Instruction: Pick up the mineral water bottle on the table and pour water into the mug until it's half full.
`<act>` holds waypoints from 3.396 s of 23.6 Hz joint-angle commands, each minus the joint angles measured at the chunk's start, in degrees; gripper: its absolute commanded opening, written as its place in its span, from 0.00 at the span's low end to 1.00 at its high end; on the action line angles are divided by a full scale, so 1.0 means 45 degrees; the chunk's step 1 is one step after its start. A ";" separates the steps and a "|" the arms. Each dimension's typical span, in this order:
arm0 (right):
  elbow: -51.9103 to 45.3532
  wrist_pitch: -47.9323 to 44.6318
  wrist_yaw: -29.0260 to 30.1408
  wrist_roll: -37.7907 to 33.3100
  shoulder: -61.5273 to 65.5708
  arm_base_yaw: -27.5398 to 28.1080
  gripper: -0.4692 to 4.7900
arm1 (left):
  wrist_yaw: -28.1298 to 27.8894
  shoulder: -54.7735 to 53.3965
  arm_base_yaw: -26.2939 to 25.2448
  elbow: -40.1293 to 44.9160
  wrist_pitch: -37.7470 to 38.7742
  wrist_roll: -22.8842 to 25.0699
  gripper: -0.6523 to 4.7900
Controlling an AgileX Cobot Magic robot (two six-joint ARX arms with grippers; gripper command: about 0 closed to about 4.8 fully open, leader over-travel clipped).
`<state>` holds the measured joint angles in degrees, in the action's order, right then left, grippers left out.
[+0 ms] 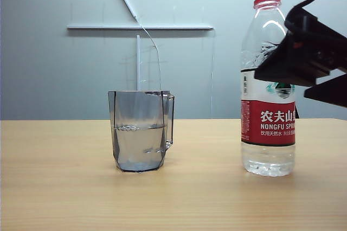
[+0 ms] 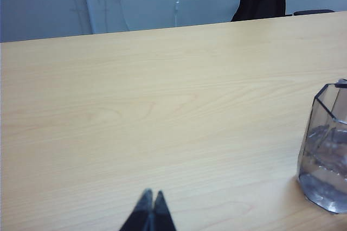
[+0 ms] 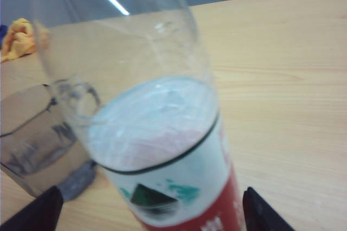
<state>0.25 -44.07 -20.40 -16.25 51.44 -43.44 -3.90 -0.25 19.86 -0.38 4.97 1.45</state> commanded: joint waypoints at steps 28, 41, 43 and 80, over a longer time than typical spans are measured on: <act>0.1574 1.2177 0.0257 -0.0053 -1.1438 -0.0010 0.08 | 0.0015 -0.0019 -0.4167 -0.0029 -0.0165 -0.0044 0.12; 0.0272 1.0350 0.3128 0.0704 -1.1438 0.5144 0.08 | 0.0024 -0.0024 -0.4167 -0.0029 -0.0175 -0.0044 0.12; -0.0049 0.9850 0.5639 0.0612 -1.1438 0.7601 0.08 | 0.0015 -0.0019 -0.4163 -0.0029 -0.0170 -0.0044 0.12; -0.0049 0.8514 0.4090 0.2968 -1.1438 0.9831 0.08 | 0.0019 -0.0019 -0.4167 -0.0029 -0.0170 -0.0039 0.12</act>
<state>0.27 -4.82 -1.74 -3.05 0.05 0.80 -3.86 -0.25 1.10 -0.38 4.97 1.45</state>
